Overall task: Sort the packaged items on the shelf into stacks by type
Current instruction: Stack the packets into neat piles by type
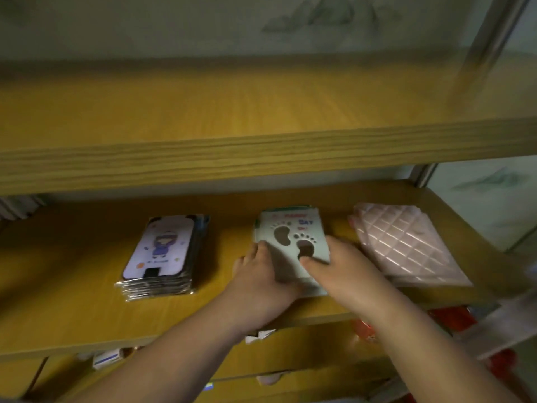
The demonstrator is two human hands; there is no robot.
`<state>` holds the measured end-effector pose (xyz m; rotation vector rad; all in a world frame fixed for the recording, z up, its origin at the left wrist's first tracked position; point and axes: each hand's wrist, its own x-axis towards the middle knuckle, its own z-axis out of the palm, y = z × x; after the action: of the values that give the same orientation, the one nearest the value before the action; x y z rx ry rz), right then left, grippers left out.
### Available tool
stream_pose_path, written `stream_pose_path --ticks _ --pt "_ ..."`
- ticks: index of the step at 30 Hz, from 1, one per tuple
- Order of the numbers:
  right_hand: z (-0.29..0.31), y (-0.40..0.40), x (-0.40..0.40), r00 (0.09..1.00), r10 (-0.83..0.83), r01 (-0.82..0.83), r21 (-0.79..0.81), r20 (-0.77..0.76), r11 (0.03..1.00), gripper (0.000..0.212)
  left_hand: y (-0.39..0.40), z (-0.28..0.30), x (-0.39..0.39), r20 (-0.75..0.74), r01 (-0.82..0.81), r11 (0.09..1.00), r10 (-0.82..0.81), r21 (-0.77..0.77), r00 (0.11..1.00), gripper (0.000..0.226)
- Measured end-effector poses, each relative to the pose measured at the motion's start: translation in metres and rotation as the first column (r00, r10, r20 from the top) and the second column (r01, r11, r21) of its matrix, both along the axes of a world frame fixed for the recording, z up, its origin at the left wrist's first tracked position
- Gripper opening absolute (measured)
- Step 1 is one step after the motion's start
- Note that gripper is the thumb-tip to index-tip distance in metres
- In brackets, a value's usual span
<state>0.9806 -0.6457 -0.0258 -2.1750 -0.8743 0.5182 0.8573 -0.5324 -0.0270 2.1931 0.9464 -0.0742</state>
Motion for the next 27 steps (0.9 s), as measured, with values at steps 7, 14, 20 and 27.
stream_pose_path --ticks 7,14,20,27 --pt "-0.012 -0.008 0.007 0.989 0.055 -0.040 0.110 -0.140 0.993 0.028 0.022 0.016 0.019 0.181 -0.384 0.626 0.650 -0.678 0.738 0.039" --pt "-0.015 -0.017 0.015 0.930 0.099 -0.039 0.173 -0.353 0.984 0.022 0.024 0.018 0.018 0.240 -0.258 0.730 0.502 -0.632 0.831 0.029" --pt "-0.004 -0.001 0.009 0.910 0.097 0.024 0.284 -0.403 0.959 0.035 0.014 0.016 -0.004 0.495 -0.135 0.887 0.366 -0.441 0.788 0.026" --pt "-0.020 0.007 -0.016 0.967 0.113 0.013 0.488 -0.229 0.873 0.040 0.018 0.002 -0.024 0.688 0.068 0.993 0.017 -0.096 0.725 0.054"
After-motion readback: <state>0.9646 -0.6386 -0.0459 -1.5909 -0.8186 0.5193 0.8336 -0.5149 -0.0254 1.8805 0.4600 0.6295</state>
